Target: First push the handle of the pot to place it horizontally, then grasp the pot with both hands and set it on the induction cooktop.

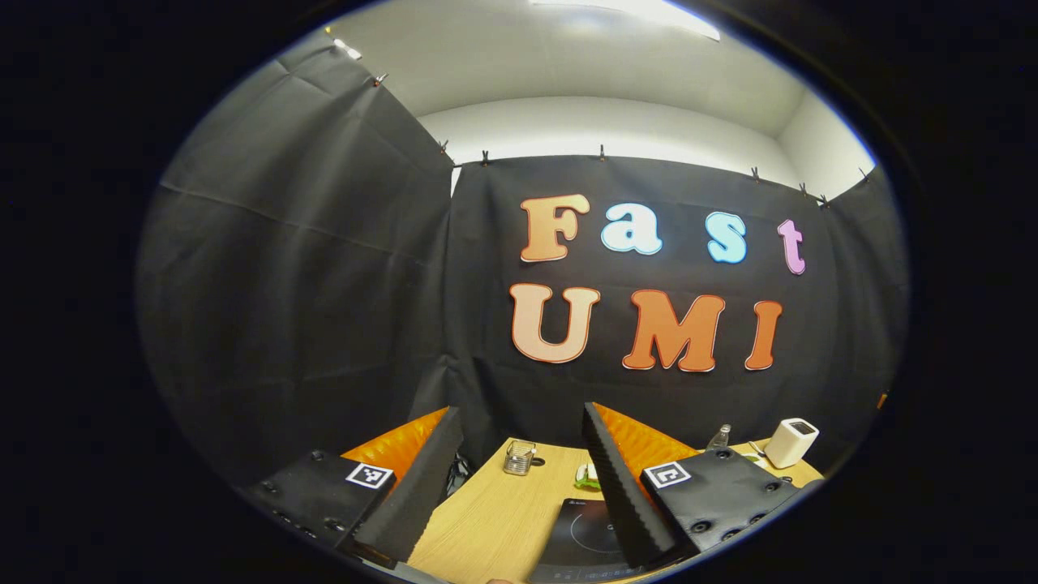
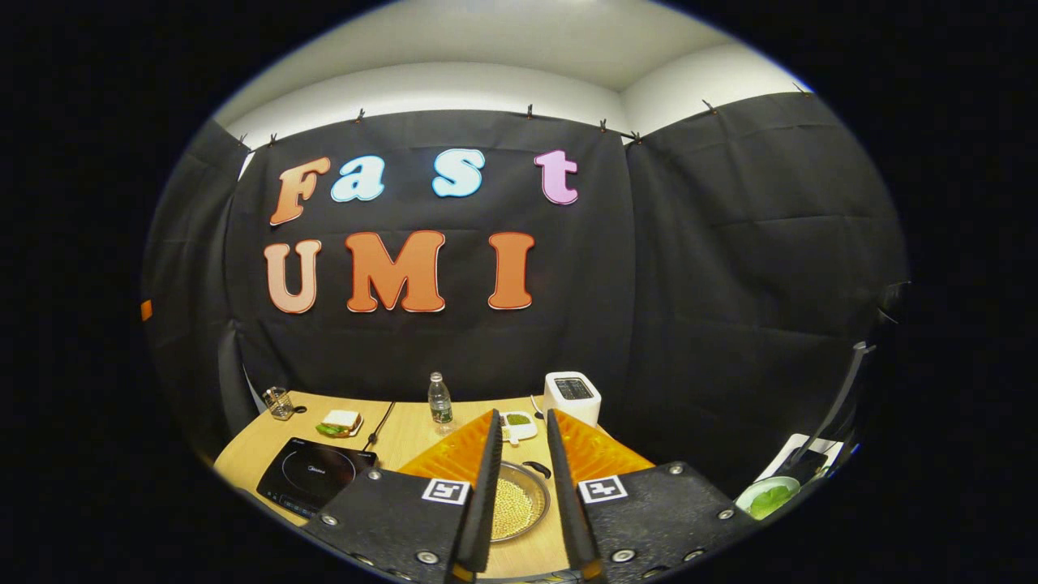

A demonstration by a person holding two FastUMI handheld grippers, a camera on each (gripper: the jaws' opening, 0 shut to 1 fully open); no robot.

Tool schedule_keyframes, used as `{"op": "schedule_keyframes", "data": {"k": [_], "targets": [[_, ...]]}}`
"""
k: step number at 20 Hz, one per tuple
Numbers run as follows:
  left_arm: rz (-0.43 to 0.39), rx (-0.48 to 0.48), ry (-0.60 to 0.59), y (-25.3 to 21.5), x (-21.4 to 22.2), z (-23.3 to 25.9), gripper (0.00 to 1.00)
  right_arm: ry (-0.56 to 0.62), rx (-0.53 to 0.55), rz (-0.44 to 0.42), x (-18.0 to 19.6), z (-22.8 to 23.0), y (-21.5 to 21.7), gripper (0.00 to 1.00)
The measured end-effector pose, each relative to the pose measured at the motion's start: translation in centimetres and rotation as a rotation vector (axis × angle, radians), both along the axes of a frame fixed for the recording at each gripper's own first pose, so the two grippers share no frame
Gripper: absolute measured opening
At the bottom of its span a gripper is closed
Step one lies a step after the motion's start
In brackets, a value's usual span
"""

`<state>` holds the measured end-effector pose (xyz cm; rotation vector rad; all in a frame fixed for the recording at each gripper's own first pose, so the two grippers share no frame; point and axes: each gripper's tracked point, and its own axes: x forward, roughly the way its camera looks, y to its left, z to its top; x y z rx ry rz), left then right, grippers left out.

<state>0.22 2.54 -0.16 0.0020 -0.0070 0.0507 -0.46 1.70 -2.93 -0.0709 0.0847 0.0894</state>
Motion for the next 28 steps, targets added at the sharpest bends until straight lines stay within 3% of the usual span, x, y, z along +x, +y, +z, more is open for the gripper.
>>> {"op": "schedule_keyframes", "data": {"k": [1, 3, 7, 14, 22, 28], "targets": [[0.000, 0.002, 0.003, 0.0, 0.0, -0.2, 0.98, 0.010, 0.001, 0.012, 0.0, -0.5, 0.3, 0.27], [0.002, 0.014, 0.006, 0.0, 0.1, -0.2, 0.98, 0.028, -0.009, 0.028, 0.2, -1.3, 0.8, 0.16], [-0.002, 0.028, 0.002, -0.6, 0.4, -0.2, 0.97, 0.092, -0.035, 0.088, 0.1, -3.9, 2.1, 0.00], [-0.007, 0.032, 0.025, -1.1, 1.1, -1.3, 0.98, 0.265, -0.102, 0.170, -0.2, -10.9, 4.1, 0.00], [-0.007, 0.045, 0.050, -0.9, 1.6, -2.5, 0.98, 0.465, -0.144, 0.180, -1.5, -19.2, 5.1, 0.00], [0.004, 0.048, 0.082, -0.1, 2.0, -3.8, 0.97, 0.573, -0.155, 0.166, -2.3, -23.0, 5.1, 0.00]]}}
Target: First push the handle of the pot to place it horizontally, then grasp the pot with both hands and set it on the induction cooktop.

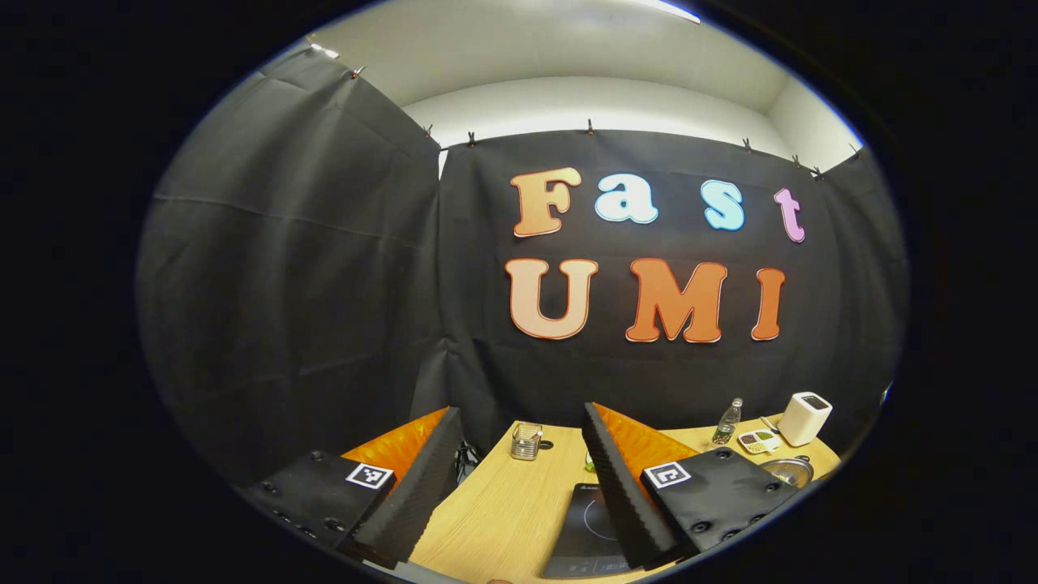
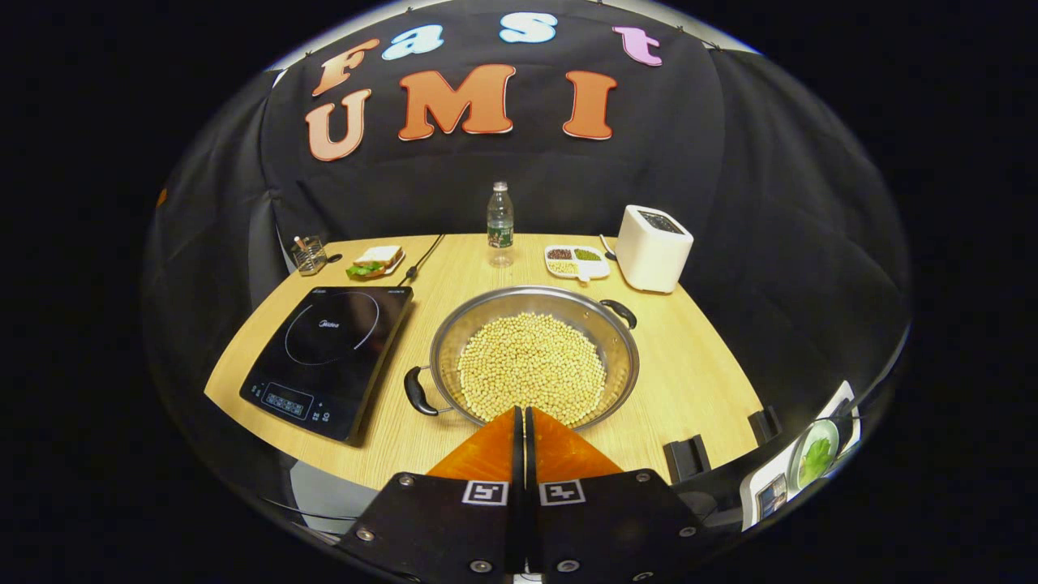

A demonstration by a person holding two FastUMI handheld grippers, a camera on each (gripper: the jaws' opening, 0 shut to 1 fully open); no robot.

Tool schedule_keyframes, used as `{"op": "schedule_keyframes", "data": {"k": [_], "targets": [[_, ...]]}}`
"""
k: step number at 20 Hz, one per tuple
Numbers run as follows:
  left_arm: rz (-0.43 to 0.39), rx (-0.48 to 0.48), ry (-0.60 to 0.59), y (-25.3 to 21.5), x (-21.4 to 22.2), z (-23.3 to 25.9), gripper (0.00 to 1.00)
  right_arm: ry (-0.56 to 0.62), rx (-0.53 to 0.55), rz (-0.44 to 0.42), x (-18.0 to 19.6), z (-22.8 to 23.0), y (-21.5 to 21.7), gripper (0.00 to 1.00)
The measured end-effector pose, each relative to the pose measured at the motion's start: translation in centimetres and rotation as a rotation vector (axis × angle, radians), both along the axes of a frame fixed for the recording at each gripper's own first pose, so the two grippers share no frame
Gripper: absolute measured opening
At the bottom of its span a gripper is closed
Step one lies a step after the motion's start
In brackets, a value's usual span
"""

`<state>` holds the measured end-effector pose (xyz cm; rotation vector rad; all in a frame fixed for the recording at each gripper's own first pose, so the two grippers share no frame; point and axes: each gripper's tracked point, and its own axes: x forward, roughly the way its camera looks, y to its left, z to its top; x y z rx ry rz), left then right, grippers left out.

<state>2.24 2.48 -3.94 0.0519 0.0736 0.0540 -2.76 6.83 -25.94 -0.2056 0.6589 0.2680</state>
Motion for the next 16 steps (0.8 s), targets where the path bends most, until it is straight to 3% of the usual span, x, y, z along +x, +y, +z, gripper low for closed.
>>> {"op": "schedule_keyframes", "data": {"k": [16], "targets": [[0.045, -0.016, 0.070, 2.0, 0.3, -2.4, 0.97, 0.254, -0.022, 0.017, -2.3, -8.4, 3.0, 0.00]]}}
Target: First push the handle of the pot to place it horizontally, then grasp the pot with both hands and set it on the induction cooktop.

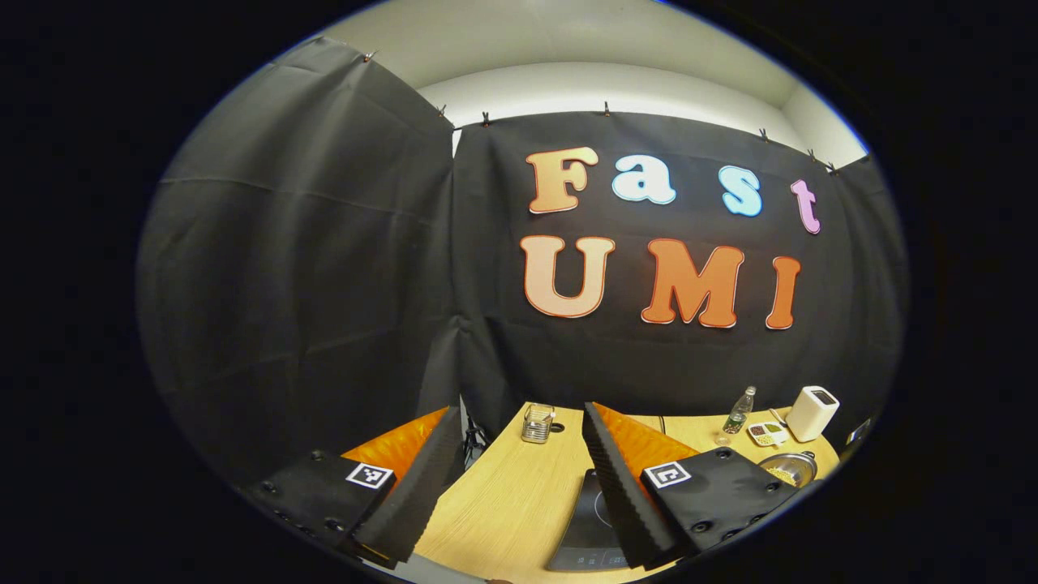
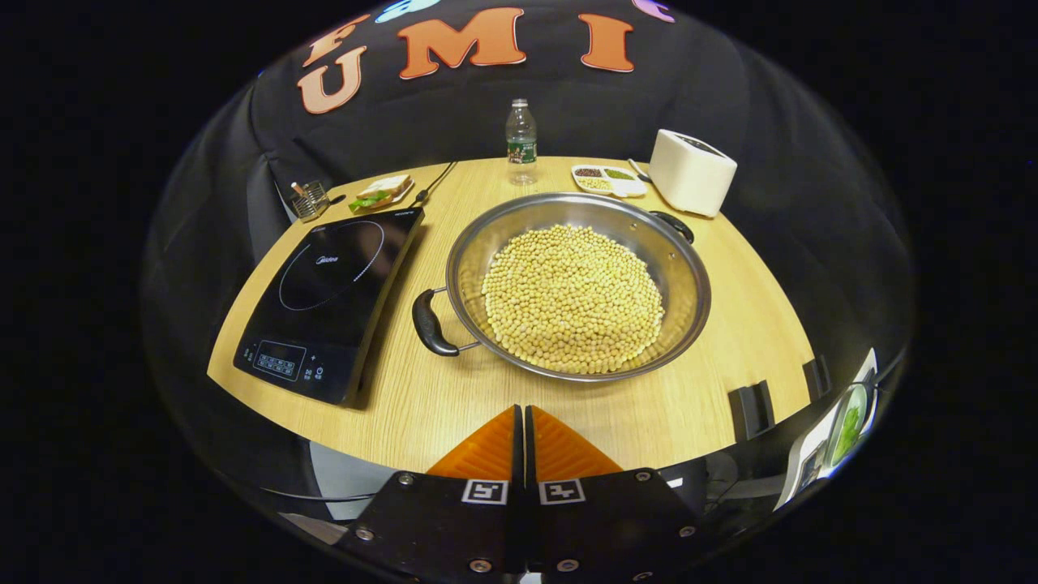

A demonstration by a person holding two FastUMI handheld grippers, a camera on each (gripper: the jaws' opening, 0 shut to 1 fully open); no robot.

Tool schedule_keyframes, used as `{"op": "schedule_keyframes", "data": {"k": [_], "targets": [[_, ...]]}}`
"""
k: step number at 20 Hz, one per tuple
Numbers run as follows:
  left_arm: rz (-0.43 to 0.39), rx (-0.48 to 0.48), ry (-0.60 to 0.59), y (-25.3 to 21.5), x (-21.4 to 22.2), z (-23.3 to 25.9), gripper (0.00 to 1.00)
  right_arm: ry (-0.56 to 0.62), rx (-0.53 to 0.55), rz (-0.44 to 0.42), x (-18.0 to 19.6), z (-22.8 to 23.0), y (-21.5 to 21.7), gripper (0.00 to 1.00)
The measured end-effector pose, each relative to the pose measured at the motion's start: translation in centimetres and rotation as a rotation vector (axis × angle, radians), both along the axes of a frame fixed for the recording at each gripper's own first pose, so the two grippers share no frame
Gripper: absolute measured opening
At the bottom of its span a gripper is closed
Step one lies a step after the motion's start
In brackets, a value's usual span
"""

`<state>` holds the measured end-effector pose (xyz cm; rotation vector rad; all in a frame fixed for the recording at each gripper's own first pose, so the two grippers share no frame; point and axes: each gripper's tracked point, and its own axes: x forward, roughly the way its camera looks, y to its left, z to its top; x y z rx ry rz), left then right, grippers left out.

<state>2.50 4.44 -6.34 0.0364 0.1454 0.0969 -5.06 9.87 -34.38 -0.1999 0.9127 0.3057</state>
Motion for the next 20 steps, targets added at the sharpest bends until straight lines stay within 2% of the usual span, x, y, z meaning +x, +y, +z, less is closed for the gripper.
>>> {"op": "schedule_keyframes", "data": {"k": [9, 20], "targets": [[0.048, 0.039, 0.055, 2.4, -0.2, -2.1, 0.97, 0.088, -0.027, 0.028, 0.4, -3.0, 2.4, 0.00], [0.124, 0.034, 0.081, 5.1, -0.1, -2.9, 0.98, 0.101, -0.031, 0.092, 2.7, -3.1, 6.7, 0.00]]}}
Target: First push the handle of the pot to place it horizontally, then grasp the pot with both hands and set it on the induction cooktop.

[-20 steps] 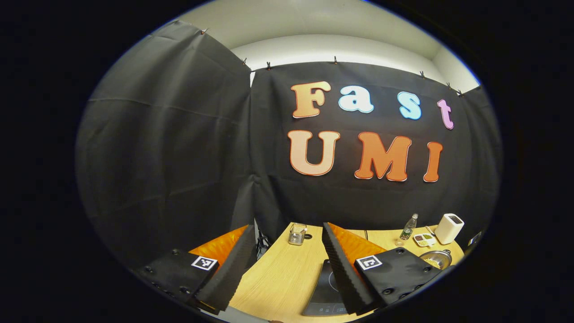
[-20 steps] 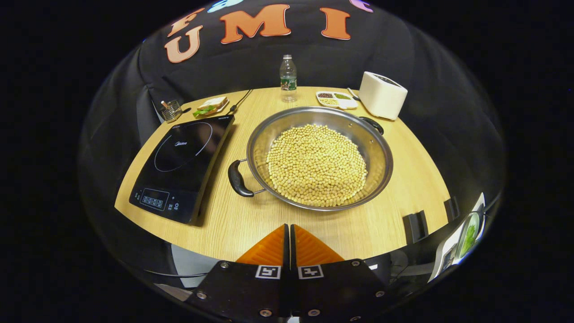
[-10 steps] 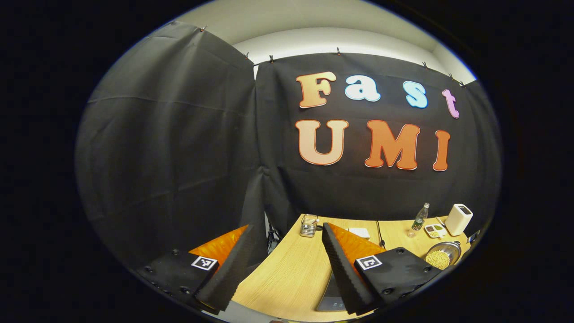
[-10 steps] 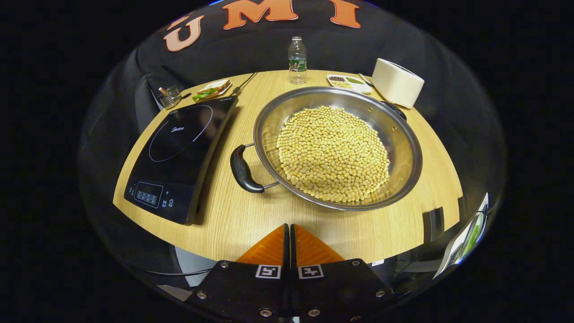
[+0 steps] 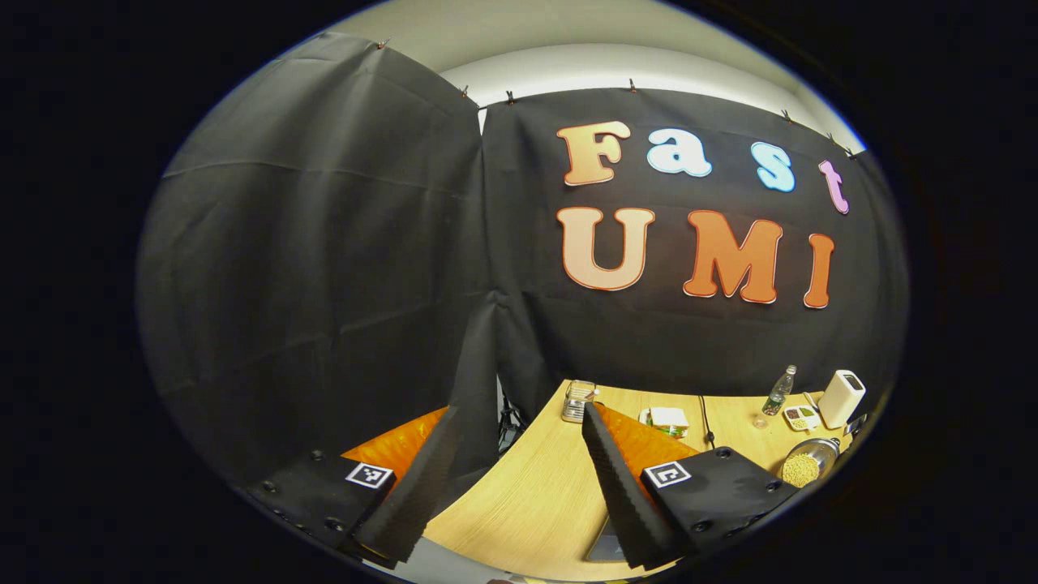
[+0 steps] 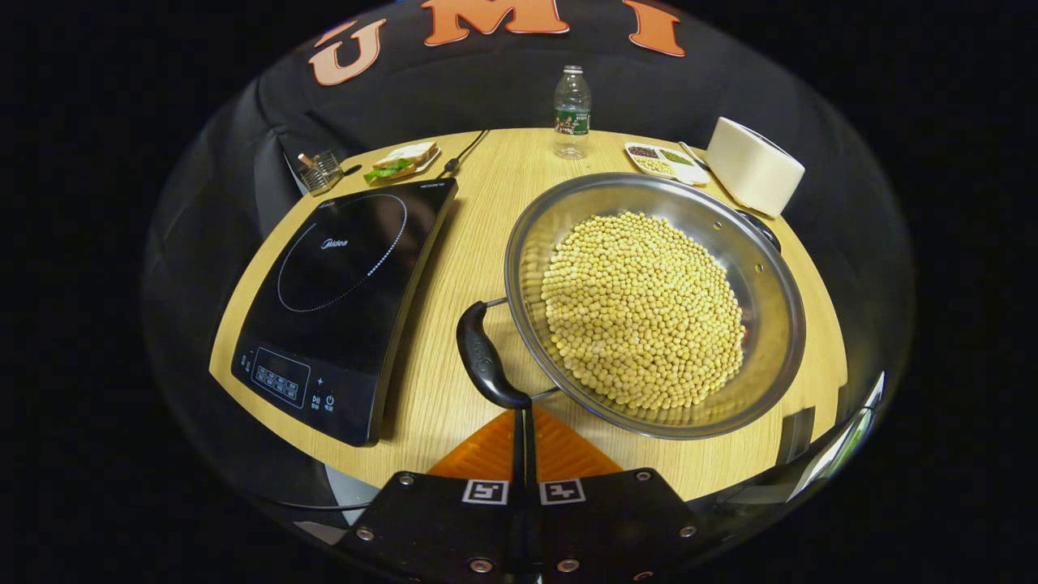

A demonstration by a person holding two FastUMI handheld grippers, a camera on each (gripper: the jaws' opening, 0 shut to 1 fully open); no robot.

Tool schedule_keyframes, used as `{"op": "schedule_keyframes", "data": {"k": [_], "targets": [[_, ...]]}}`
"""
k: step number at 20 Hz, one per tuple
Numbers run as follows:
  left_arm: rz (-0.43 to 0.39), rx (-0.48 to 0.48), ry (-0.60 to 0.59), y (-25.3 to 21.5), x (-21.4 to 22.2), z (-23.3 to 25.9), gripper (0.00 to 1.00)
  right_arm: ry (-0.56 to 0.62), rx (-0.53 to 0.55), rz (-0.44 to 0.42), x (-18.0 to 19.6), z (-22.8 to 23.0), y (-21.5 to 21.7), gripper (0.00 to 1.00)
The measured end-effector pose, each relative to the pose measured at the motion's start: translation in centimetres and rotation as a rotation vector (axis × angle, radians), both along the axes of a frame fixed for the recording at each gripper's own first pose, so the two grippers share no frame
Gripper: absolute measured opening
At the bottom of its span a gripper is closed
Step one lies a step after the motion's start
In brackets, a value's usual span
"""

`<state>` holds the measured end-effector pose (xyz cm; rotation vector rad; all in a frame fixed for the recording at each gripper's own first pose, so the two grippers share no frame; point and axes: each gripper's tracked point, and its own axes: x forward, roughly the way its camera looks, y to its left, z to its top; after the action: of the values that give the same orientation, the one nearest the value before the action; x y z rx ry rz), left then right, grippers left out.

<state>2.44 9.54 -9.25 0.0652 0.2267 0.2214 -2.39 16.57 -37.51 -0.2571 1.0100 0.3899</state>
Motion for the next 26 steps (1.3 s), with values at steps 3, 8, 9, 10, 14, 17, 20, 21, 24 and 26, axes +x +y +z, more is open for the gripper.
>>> {"op": "schedule_keyframes", "data": {"k": [3, 8, 9, 10, 14, 17, 20, 21, 24, 26], "targets": [[0.010, 0.004, 0.002, 0.3, 0.1, 0.0, 0.98, 0.008, 0.001, 0.002, 0.3, -0.2, 0.5, 0.00], [0.019, 0.012, -0.006, 0.7, 0.3, 0.5, 0.98, 0.017, 0.009, 0.005, 0.7, -0.2, 1.2, 0.00], [0.019, 0.014, -0.006, 0.8, 0.1, 0.6, 0.98, 0.017, 0.010, 0.006, 0.8, -0.2, 1.3, 0.00], [0.021, 0.016, -0.007, 0.9, 0.1, 0.6, 0.98, 0.018, 0.010, 0.006, 0.9, -0.2, 1.5, 0.00], [0.026, 0.018, -0.007, 1.2, 0.2, 0.8, 0.98, 0.018, 0.013, 0.010, 1.2, -0.2, 2.1, 0.00], [0.030, 0.020, -0.007, 1.4, 0.3, 0.7, 0.98, 0.023, 0.026, 0.008, 1.5, 0.0, 2.7, 0.00], [0.037, 0.020, -0.009, 1.8, 0.2, 0.8, 0.98, 0.028, 0.040, 0.006, 1.9, 0.1, 3.5, 0.00], [0.039, 0.020, -0.009, 1.9, 0.2, 0.8, 0.98, 0.028, 0.037, 0.008, 1.9, 0.0, 3.6, 0.00], [0.043, 0.023, -0.013, 2.1, 0.5, 1.1, 0.98, 0.030, 0.041, 0.005, 2.4, 0.1, 4.1, 0.00], [0.047, 0.026, -0.014, 2.4, 0.6, 1.2, 0.99, 0.033, 0.045, 0.003, 2.5, 0.1, 4.4, 0.00]]}}
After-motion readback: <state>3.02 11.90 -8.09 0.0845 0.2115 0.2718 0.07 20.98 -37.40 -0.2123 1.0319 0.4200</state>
